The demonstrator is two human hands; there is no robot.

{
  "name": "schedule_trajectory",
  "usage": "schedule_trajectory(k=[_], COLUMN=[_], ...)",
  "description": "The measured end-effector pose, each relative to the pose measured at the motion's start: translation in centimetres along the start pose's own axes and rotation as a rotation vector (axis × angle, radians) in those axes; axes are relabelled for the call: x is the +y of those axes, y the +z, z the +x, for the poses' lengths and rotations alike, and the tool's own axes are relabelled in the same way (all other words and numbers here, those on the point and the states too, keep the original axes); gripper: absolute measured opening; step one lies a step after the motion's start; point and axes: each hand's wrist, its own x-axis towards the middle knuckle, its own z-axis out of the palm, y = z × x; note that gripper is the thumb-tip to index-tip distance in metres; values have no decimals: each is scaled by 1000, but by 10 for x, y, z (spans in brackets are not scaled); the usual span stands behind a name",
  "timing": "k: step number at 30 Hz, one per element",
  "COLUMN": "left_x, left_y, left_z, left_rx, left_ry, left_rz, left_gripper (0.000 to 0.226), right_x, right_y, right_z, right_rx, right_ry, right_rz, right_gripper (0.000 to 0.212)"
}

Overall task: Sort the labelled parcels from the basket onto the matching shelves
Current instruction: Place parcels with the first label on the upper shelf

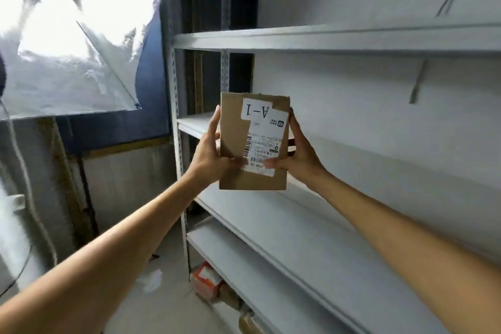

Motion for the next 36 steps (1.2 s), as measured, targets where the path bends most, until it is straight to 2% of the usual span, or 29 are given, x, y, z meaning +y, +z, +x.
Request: schedule_trajectory(k=[9, 17, 24, 36], left_x=[53, 97, 114, 95], left_y=[169, 294, 329, 334], left_z=[14, -20, -26, -44], left_rx=[-309, -529, -620, -575], left_ry=[176, 241, 235, 275], left_rz=[-149, -343, -390, -384], left_gripper=[118, 119, 119, 120], right_x=[31, 43, 50, 64], right_y=[-145, -236, -262, -245], right_z=[-100, -197, -221, -242], right_rx=[405, 626, 702, 778], right_ry=[230, 386, 412, 442], right_rz=[-164, -278, -321, -336], right_gripper=[126, 118, 118, 121])
